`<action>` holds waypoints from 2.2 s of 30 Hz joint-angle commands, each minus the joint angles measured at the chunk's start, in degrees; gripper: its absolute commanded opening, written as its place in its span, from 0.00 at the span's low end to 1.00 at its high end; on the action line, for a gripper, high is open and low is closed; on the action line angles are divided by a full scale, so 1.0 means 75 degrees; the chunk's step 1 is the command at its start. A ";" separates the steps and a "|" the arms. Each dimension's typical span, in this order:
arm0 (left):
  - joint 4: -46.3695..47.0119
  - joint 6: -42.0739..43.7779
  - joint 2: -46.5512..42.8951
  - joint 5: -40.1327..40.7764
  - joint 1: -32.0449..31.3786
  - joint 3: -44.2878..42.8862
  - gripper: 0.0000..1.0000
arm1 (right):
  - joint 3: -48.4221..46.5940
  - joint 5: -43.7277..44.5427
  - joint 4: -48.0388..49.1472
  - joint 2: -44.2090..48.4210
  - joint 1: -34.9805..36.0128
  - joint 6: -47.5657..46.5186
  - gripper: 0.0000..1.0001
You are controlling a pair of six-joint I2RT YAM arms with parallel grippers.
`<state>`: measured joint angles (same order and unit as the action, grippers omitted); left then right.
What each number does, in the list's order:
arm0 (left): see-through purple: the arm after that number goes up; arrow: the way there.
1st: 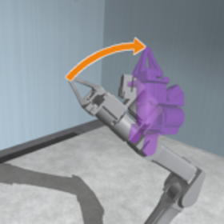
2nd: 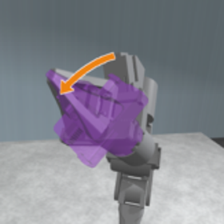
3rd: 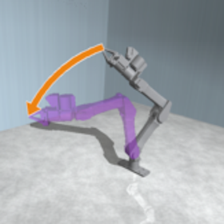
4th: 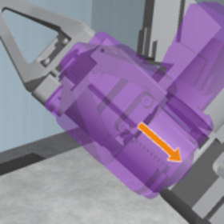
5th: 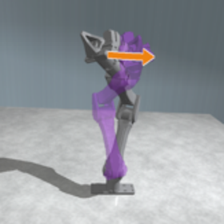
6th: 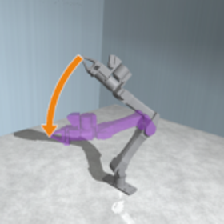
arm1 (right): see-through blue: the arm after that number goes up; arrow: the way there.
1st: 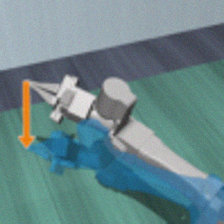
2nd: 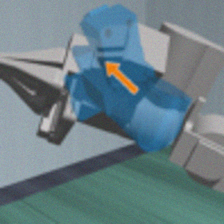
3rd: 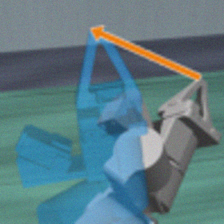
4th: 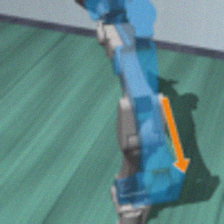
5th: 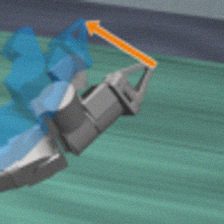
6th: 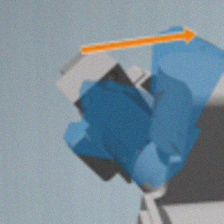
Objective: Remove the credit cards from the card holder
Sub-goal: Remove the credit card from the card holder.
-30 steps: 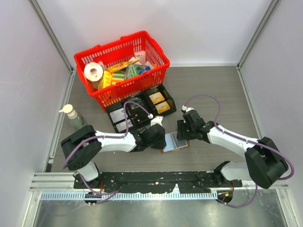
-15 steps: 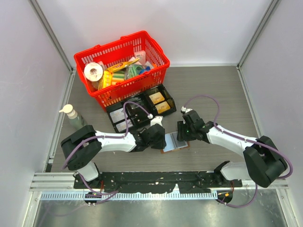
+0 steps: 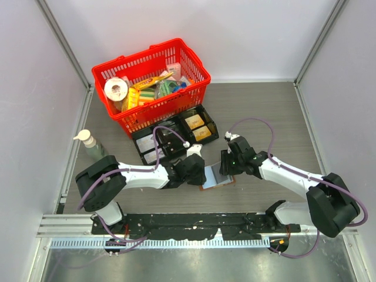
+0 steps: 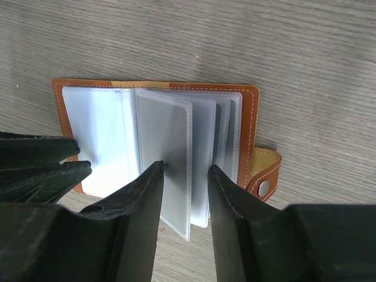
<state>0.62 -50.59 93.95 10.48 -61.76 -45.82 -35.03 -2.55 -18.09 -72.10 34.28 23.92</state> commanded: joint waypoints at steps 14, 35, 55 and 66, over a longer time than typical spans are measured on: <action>0.0104 -0.0017 0.0094 -0.0132 -0.0027 0.0051 0.30 | -0.0275 -0.0188 -0.0026 0.0449 0.0011 -0.0072 0.58; 0.0128 -0.0017 0.0082 -0.0155 -0.0039 0.0086 0.28 | -0.0111 0.0457 0.0150 0.0004 0.0023 -0.0049 0.58; 0.0140 -0.0040 0.0083 -0.0237 -0.0027 0.0075 0.27 | -0.0029 0.0245 0.0220 -0.0172 0.0023 -0.0049 0.51; 0.0140 -0.0028 0.0129 -0.0261 -0.0039 0.0039 0.26 | -0.0017 -0.0292 0.0372 -0.0243 0.0034 -0.0154 0.43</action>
<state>0.62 -50.61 94.02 9.19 -61.76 -45.82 -35.00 -2.17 -17.54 -73.91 34.28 23.75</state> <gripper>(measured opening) 0.263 0.472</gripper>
